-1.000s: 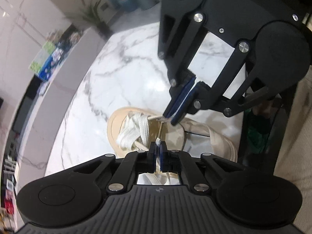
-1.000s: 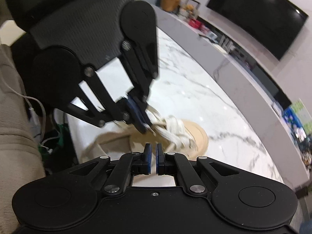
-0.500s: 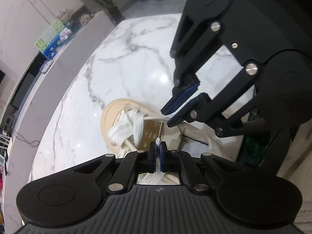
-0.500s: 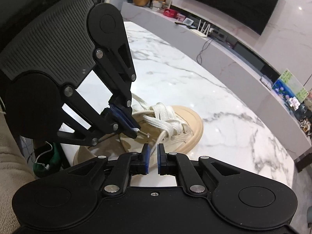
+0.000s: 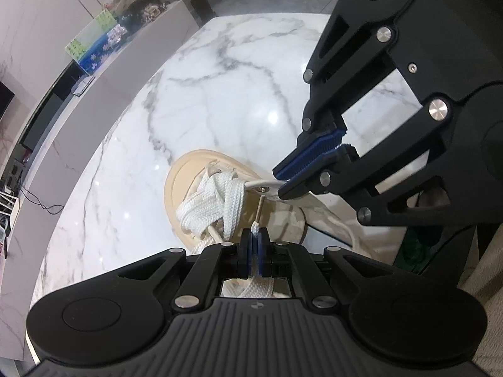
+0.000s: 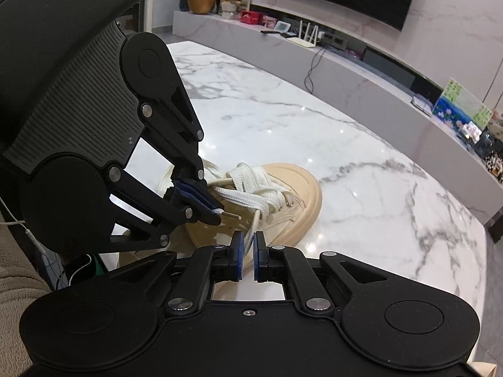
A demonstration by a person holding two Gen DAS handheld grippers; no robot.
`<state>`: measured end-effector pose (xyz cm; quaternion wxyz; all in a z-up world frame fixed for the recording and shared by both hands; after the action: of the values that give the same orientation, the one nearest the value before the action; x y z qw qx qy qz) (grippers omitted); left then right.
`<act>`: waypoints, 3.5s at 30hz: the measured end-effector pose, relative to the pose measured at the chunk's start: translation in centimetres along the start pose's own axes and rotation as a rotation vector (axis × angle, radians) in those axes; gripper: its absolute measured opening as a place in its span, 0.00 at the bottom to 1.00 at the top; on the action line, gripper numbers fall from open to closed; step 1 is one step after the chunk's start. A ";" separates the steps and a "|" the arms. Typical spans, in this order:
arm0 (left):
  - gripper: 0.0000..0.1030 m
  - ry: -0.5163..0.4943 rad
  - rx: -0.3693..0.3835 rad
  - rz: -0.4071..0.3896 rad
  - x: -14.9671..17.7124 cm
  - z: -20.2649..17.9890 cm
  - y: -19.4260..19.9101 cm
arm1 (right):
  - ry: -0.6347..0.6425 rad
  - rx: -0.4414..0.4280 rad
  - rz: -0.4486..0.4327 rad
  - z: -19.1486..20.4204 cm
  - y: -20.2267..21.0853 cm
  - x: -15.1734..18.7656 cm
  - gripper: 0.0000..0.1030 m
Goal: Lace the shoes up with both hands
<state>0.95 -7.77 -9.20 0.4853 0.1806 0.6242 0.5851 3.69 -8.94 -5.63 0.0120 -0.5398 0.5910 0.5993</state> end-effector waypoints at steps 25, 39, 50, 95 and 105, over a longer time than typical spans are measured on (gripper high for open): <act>0.03 -0.007 -0.010 0.072 -0.4 0.3 -1.0 | -0.004 -0.023 -0.025 0.2 0.8 0.7 0.03; 0.04 -0.057 -0.005 0.028 -1.6 0.1 -0.3 | 0.010 -0.032 -0.042 0.0 1.7 0.8 0.03; 0.04 -0.086 0.009 0.031 -2.4 0.2 -0.9 | 0.172 -0.007 -0.043 -0.8 1.3 1.6 0.04; 0.15 -0.077 0.080 -0.035 -2.4 0.9 -0.8 | 0.707 -0.037 -0.086 1.9 -0.2 3.6 0.00; 0.19 -0.009 0.004 -0.071 -0.5 1.0 2.6 | 0.655 0.071 -0.018 -0.2 1.2 4.6 0.00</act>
<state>1.12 -6.99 -6.51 0.5081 0.1617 0.6292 0.5655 1.14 -12.29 -7.78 -0.1545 -0.7083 0.5792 0.3726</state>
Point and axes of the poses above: each gripper's, at about its wrist camera, not at the fingertips, and y roughly against the way its jaws point, z to its left, x to its underside, the point moved 9 cm from there along -y, roughly the way its jaws point, and after that the axes turned 12 degrees about x, right-handed, at the moved point
